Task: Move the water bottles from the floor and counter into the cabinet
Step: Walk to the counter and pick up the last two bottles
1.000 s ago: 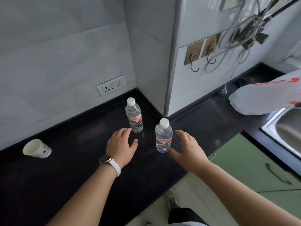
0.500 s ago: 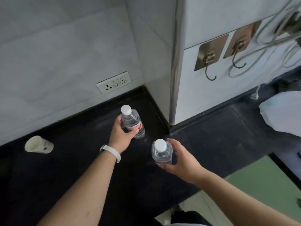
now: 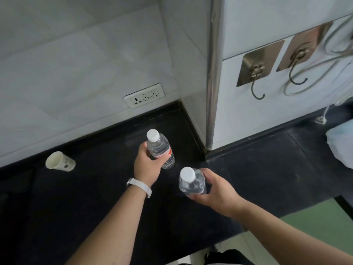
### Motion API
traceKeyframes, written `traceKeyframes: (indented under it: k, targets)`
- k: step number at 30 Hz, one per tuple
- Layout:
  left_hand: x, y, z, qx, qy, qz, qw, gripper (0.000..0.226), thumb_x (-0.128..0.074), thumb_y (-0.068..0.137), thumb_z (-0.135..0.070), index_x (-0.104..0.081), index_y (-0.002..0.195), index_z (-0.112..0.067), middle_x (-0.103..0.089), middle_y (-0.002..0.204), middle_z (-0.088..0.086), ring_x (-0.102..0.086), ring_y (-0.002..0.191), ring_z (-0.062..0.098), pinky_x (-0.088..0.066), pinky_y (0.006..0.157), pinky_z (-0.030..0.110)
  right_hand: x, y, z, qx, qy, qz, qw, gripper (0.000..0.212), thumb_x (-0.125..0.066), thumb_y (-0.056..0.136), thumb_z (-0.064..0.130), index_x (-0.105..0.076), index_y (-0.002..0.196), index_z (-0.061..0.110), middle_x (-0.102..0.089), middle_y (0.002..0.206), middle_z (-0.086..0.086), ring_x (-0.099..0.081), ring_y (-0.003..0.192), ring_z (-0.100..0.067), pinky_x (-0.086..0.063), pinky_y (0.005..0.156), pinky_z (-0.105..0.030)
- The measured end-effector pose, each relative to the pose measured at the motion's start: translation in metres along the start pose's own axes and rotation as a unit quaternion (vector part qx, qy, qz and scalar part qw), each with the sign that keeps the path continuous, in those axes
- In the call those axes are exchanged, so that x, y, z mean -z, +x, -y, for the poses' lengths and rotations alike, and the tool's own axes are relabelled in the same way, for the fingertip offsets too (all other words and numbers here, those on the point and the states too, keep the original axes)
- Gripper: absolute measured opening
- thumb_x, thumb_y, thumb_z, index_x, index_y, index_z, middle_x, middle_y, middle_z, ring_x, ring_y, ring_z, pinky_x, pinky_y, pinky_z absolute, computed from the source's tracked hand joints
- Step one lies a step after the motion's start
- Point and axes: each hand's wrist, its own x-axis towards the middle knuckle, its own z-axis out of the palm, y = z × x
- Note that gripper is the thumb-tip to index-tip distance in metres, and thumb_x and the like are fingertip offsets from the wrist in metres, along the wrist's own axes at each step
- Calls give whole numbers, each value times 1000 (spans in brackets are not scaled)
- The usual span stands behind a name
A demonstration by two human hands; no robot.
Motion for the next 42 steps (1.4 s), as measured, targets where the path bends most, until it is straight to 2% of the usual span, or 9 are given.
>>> traceKeyframes:
  k: [4, 8, 11, 14, 21, 28, 33, 40, 42]
  targets:
    - [13, -23, 4, 5, 18, 8, 1000, 52, -91, 69, -31, -59, 109, -38, -71, 99, -18, -66, 91, -3, -51, 77, 20, 2, -7, 12, -5, 39, 14, 999, 53, -82, 69, 49, -56, 114, 41, -68, 103, 19, -64, 96, 1, -56, 87, -31]
    - [26, -50, 17, 27, -4, -13, 1000, 55, -93, 65, -36, -61, 110, -39, -72, 102, -17, -69, 94, 0, -56, 85, 27, -3, -14, 20, -11, 88, 26, 996, 60, -79, 58, 60, -58, 111, 40, -71, 104, 17, -67, 97, -3, -56, 90, -36]
    - [42, -77, 24, 30, -26, -48, 998, 55, -93, 65, -39, -60, 109, -40, -72, 105, -15, -70, 95, 2, -57, 86, 29, -12, -22, 29, 3, 98, 43, 994, 56, -83, 65, 49, -56, 114, 41, -70, 105, 20, -67, 99, -1, -56, 92, -35]
    - [68, -107, 26, 26, -43, -72, 996, 53, -93, 68, -30, -61, 109, -36, -72, 105, -14, -69, 94, 0, -56, 84, 26, -25, -35, 43, 17, 100, 48, 994, 52, -85, 71, 35, -57, 115, 36, -71, 103, 18, -68, 96, -1, -56, 91, -33]
    - [139, -196, 36, 27, -89, -135, 986, 53, -93, 67, -22, -62, 109, -30, -74, 101, -11, -70, 91, 2, -55, 82, 25, -71, -93, 77, 57, 94, 75, 991, 44, -85, 73, 28, -60, 110, 31, -72, 98, 10, -69, 90, -5, -57, 87, -33]
    - [205, -321, 71, 43, -123, -230, 964, 53, -94, 65, -25, -63, 107, -33, -74, 101, -11, -71, 93, 7, -56, 81, 29, -123, -168, 113, 100, 55, 127, 985, 44, -84, 72, 32, -61, 109, 32, -72, 99, 9, -70, 92, -9, -57, 83, -32]
    - [244, -406, 93, 54, -136, -313, 938, 54, -92, 67, -22, -62, 110, -32, -71, 105, -12, -67, 98, 7, -51, 76, 19, -166, -222, 136, 139, 32, 170, 975, 43, -85, 73, 33, -60, 109, 32, -72, 99, 10, -70, 90, -6, -58, 86, -35]
    - [287, -495, 120, 67, -144, -379, 912, 48, -90, 70, -17, -60, 102, -36, -70, 107, -13, -65, 104, 8, -51, 78, 21, -226, -268, 169, 201, 5, 246, 948, 42, -86, 70, 35, -62, 105, 34, -73, 99, 9, -70, 92, -8, -56, 90, -41]
    - [295, -511, 129, 74, -149, -405, 899, 48, -91, 69, -19, -61, 102, -37, -71, 106, -14, -66, 105, 10, -53, 84, 27, -242, -274, 176, 212, 4, 271, 939, 44, -86, 69, 35, -63, 106, 33, -73, 100, 10, -70, 93, -9, -56, 91, -43]
